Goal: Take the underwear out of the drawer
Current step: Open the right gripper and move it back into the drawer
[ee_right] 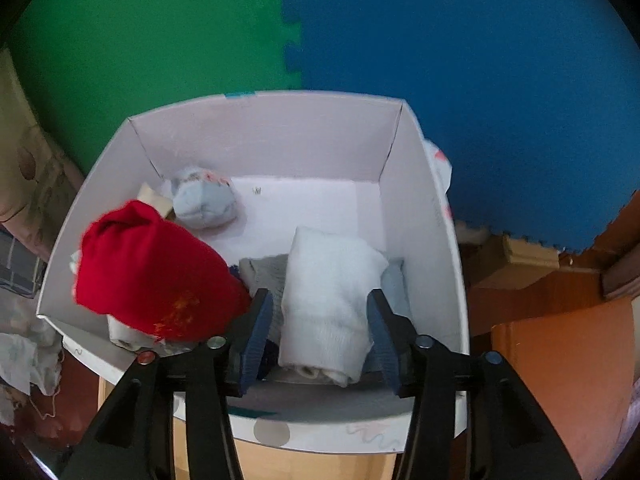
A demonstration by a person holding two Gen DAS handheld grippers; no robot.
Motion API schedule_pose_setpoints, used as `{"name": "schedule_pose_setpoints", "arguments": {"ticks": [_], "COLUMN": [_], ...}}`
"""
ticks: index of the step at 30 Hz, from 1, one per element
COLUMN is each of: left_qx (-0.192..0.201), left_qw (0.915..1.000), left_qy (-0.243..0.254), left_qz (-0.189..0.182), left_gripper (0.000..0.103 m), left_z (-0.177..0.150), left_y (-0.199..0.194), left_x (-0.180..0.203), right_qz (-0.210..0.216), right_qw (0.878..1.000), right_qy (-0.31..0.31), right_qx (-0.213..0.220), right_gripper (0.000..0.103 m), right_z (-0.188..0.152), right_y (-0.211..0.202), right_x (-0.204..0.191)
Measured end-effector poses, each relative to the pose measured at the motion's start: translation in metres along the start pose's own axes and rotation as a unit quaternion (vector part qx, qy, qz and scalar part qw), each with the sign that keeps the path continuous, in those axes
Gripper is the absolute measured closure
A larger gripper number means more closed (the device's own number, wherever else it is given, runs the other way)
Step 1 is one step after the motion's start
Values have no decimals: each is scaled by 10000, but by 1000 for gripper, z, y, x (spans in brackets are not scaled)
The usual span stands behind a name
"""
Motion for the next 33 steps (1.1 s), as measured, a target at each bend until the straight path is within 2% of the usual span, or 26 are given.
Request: {"name": "schedule_pose_setpoints", "arguments": {"ticks": [3,6,13,19,24,29,33], "left_qx": [11,13,16,37,126,198,229], "left_qw": [10000,10000,9999,9996,9992,9986,9977], "left_qy": [-72,-73,-105,-267,-338,-477,-625], "left_qz": [-7,-3,81,110,159,144,92], "left_gripper": [55,55,55,55,55,55,55], "left_z": [1,1,1,1,2,2,3], "left_y": [-1,-1,0,-2,-5,-8,-9], "left_x": [-3,-4,-5,-12,-16,-20,-25], "right_qz": [-26,137,441,684,817,1107,1181], "right_qw": [9996,9989,9975,9960,9936,9900,9864], "right_qy": [-160,-253,-446,-509,-767,-803,-922], "right_qx": [231,367,328,268,140,-334,-673], "right_gripper": [47,47,47,47,47,47,48], "right_z": [-3,-16,-56,-93,-128,-169,-197], "right_y": [-21,-43,-69,-74,-67,-37,-10], "right_x": [-1,-4,-19,-33,-55,-87,-112]}}
Point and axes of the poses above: each gripper's, at about its wrist camera, not at the fingertips, and y roughly the way its jaws point, x to its right, z to its top, the point moved 10 cm from there along y, roughly the way its jaws point, and after that the axes turned 6 degrees about -z, right-handed, at the moved point
